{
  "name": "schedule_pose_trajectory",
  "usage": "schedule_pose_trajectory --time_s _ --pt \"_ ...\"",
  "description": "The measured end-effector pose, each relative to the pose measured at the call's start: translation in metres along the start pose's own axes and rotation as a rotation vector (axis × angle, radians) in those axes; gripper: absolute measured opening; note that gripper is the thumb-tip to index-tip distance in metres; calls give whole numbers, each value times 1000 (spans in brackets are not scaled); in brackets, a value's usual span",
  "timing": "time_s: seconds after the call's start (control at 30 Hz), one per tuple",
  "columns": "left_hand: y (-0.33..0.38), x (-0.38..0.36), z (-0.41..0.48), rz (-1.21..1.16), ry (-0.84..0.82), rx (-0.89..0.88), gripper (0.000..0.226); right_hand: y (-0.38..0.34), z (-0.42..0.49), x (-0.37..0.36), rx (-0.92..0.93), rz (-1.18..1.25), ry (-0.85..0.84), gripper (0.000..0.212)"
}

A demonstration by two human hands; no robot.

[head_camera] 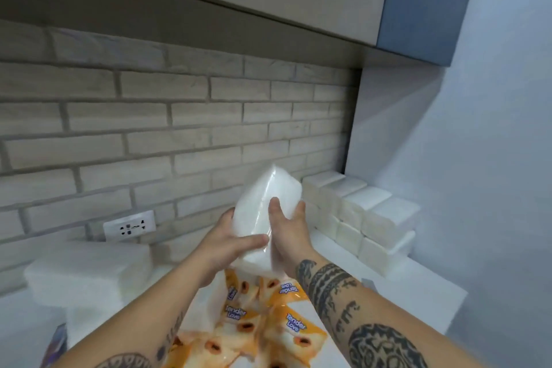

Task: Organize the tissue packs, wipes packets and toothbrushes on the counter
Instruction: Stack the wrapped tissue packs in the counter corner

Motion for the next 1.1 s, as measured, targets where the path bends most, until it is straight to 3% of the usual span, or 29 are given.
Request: schedule_pose_trajectory --time_s 0.1,0.17,0.23,0.4,0.53,0.67,0.77,1.0,1.1 --pt "-15 -26 27 -106 -16 49 39 0 16 44 -6 -12 50 110" --pt "-26 -39 45 -204 -54 91 54 0 30 70 -4 19 71 96" --pt "-36 -55 65 -238 -104 137 72 6 48 92 -23 56 20 91" --pt "-51 -95 121 -214 -166 220 84 26 106 131 -98 70 -154 80" --pt "-55 -126 165 -226 -178 221 69 33 166 157 -102 127 -116 75" --pt "-71 -140 225 -342 3 190 51 34 233 185 -125 174 -36 61" --pt "-88 -146 259 -454 167 151 68 34 273 199 -123 186 16 58" --pt "-100 -182 329 -385 277 102 42 48 372 202 -110 188 104 87" --pt "-104 -180 356 -359 333 134 51 53 406 202 -133 171 129 106"
Point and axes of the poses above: each hand's wrist, its own z-axis towards the middle knuckle, its own x-axis out of the back of the hand, y = z × x, the point moved 6 cm from there along z, towards the middle knuckle, and after that the axes turned 13 degrees about -z, right-handed, at the moved point
